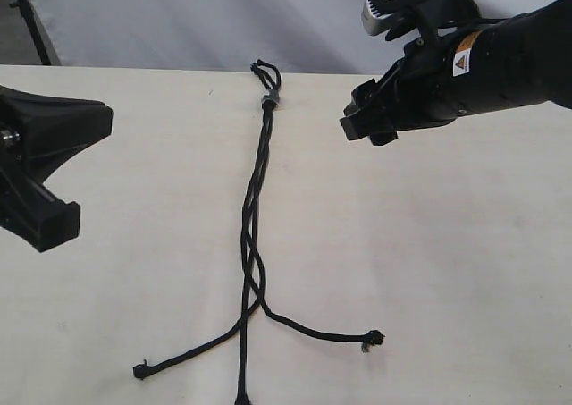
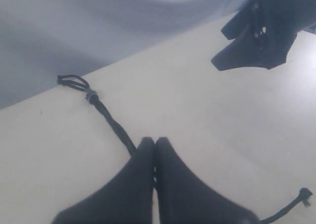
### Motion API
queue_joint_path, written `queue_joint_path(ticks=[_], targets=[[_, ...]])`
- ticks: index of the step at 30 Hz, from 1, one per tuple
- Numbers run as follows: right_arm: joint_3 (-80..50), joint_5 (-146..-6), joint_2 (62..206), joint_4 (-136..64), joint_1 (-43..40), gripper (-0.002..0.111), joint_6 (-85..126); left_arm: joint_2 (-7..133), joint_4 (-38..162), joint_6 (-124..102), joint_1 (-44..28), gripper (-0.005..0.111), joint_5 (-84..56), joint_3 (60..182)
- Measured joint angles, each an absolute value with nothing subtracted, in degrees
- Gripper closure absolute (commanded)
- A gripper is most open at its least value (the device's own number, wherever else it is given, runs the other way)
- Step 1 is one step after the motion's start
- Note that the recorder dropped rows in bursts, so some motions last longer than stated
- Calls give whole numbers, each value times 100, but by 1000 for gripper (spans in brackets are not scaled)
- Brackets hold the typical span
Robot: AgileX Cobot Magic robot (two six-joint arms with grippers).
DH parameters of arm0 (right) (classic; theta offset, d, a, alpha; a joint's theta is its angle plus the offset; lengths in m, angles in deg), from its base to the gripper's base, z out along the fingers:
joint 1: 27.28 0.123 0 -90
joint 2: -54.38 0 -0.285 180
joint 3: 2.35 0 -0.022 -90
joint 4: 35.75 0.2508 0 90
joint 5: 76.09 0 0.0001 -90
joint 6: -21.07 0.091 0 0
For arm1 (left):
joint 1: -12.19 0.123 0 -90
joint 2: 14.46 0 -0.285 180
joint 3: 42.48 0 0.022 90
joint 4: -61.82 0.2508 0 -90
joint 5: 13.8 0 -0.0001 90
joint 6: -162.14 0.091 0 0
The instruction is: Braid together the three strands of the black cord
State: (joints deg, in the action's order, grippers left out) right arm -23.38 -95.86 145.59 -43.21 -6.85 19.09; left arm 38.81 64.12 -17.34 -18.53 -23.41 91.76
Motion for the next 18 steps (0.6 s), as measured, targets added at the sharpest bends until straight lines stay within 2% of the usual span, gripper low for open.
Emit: queue_joint_path(ticks=[6, 10, 15, 18], targets=[[-2338, -9586, 14559, -4321, -685, 37, 1909, 3609, 6499, -1734, -1853, 106, -2222, 9015], [-2338, -9586, 14559, -4321, -685, 37, 1909, 2797, 6694, -1734, -1698, 106, -1471, 8267], [-2338, -9586, 14559, -4321, -685, 37, 1909, 1558, 6732, -1734, -824, 106, 195, 6797], [-2338, -9586, 14559, -4321, -685, 37, 1934, 911, 6732, -1786, -47, 106, 562, 6155]])
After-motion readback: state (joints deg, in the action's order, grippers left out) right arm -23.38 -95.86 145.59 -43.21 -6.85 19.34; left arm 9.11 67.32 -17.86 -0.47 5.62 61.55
